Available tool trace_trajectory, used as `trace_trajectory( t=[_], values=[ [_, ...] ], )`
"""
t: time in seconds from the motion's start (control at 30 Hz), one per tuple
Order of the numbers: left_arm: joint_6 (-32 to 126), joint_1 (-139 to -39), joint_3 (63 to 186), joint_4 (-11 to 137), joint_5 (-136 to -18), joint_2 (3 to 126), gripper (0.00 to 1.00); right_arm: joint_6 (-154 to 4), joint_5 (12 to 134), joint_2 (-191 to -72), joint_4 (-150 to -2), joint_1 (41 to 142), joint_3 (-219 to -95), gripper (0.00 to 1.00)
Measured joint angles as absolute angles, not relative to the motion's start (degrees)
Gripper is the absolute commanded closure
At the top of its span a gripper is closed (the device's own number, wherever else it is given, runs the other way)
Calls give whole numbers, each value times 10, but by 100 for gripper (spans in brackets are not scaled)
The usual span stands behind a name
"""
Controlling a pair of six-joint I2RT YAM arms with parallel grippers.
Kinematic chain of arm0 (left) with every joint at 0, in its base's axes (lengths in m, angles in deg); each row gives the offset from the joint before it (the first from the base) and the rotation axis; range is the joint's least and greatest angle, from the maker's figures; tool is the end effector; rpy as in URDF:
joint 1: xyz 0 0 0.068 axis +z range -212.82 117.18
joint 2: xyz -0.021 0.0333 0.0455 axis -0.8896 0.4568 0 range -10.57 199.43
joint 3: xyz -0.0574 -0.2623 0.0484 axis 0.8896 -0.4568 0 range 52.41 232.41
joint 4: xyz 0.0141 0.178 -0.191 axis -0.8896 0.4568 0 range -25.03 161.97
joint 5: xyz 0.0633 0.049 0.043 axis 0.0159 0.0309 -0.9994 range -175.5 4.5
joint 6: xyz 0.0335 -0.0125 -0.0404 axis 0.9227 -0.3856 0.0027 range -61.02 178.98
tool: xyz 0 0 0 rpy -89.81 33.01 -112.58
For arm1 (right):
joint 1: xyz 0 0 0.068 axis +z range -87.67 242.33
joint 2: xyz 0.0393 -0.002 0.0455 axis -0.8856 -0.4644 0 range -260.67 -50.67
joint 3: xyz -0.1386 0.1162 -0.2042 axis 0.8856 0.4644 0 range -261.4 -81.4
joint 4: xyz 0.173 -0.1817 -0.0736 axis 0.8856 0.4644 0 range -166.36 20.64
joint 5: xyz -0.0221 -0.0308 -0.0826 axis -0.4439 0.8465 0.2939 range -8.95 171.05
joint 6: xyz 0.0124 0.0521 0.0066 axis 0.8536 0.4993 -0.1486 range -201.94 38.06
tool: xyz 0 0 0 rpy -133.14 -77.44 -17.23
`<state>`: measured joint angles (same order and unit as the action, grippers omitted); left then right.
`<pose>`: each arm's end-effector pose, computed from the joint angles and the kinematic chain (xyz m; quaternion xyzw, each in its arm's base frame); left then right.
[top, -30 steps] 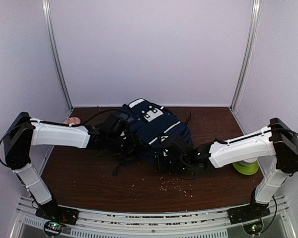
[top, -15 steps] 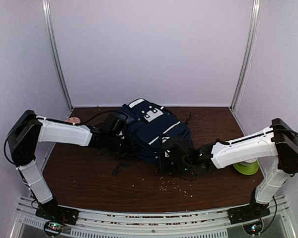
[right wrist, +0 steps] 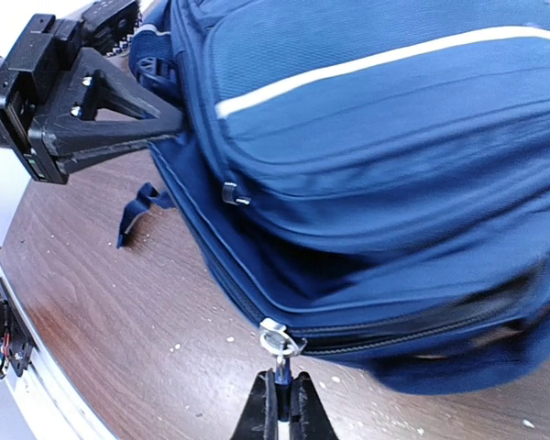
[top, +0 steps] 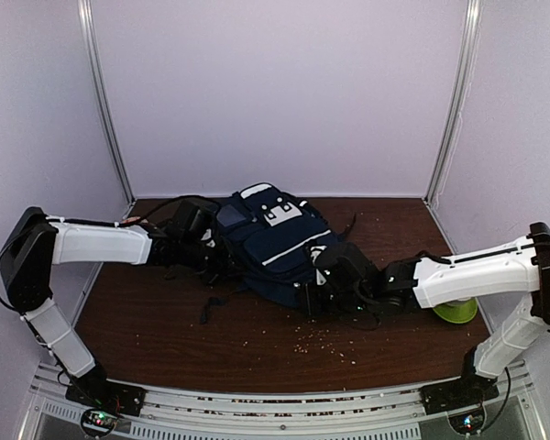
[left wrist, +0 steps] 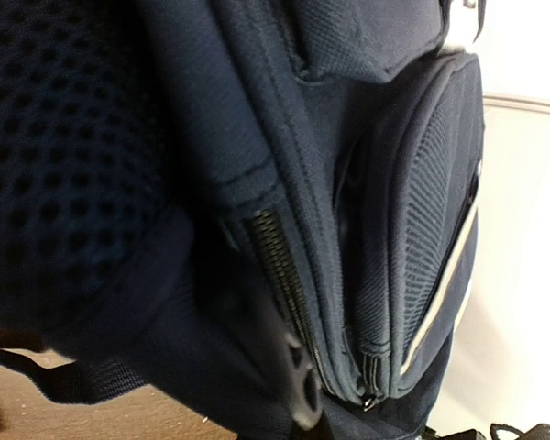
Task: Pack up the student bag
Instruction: Zip the student bag at the center of the board.
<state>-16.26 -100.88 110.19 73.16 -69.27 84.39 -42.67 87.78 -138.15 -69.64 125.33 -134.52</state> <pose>0.2696 -0.2238 0.1993 -0.2411 0.8851 -0.3858 0.0976 0.1521 0.2894 0.2166 -0.1631 0.8943 0.2884 0.3009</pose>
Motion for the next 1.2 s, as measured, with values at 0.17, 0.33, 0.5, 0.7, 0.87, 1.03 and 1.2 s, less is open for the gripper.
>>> trace_trajectory(
  t=[0.17,0.33,0.5,0.7,0.87,1.03,1.2],
  values=[
    [-147,-994,1090,747,-692,820,100,-415,901,-1344,-667,1253,-1327,100],
    [-119,-992,1090,765,-686,793,100,-397,921,-1313,-650,1254,-1317,100],
    [-83,-984,1093,789,-686,785,100,-377,932,-1311,-643,1252,-1307,100],
    [-43,-964,1093,805,-657,792,100,-364,925,-1330,-653,1252,-1296,100],
    [2,-943,1115,833,-645,788,100,-367,924,-1330,-656,1255,-1305,100],
    [30,-938,1112,828,-643,779,100,-365,908,-1350,-671,1256,-1307,100],
    [31,-930,1053,799,-635,790,100,-366,864,-1397,-681,1262,-1307,71]
  ],
)
